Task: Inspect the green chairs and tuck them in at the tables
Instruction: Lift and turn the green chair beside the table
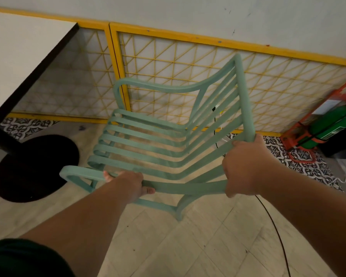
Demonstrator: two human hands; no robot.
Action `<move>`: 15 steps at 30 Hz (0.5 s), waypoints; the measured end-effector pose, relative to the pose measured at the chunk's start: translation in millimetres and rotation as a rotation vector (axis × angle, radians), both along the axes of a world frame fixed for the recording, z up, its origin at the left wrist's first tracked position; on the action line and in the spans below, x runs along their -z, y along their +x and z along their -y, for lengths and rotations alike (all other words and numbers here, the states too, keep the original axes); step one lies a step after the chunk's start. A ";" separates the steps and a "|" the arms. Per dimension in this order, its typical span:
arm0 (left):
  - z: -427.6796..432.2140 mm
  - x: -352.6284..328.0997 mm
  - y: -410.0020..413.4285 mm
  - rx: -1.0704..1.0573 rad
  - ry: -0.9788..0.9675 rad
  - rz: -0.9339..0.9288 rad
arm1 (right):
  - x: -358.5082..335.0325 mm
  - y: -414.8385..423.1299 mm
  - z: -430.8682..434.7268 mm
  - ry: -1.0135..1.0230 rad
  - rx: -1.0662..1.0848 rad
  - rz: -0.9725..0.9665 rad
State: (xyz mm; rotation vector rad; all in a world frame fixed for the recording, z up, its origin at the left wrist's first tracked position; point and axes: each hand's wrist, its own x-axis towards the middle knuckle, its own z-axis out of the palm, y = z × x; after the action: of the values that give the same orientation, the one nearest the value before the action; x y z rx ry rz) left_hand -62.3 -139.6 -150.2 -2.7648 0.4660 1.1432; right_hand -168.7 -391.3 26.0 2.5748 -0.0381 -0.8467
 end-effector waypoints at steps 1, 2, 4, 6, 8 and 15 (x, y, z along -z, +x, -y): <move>0.4 0.2 -2.5 -0.013 -0.001 -0.002 | 0.3 1.1 2.0 -0.003 -0.007 0.001; 0.8 0.3 -4.8 -0.025 -0.001 -0.002 | 0.6 2.0 4.1 -0.006 -0.017 0.000; 3.6 0.6 -8.7 -0.044 0.006 0.003 | 1.1 3.4 8.9 -0.014 -0.033 -0.004; 8.9 0.0 -13.4 -0.059 0.012 0.002 | 1.0 6.1 14.9 -0.025 -0.035 -0.005; 15.6 0.0 -17.8 -0.073 0.005 -0.002 | -0.5 8.2 21.1 -0.037 -0.034 0.000; 19.7 2.1 -22.9 -0.097 -0.046 0.020 | -0.6 12.1 29.3 -0.074 -0.064 -0.022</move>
State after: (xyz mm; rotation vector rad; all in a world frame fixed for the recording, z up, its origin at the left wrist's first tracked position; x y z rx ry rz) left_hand -85.3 -159.3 -152.3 -2.8641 0.3633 1.1382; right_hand -156.6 -420.7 26.6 2.4832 0.0194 -0.8345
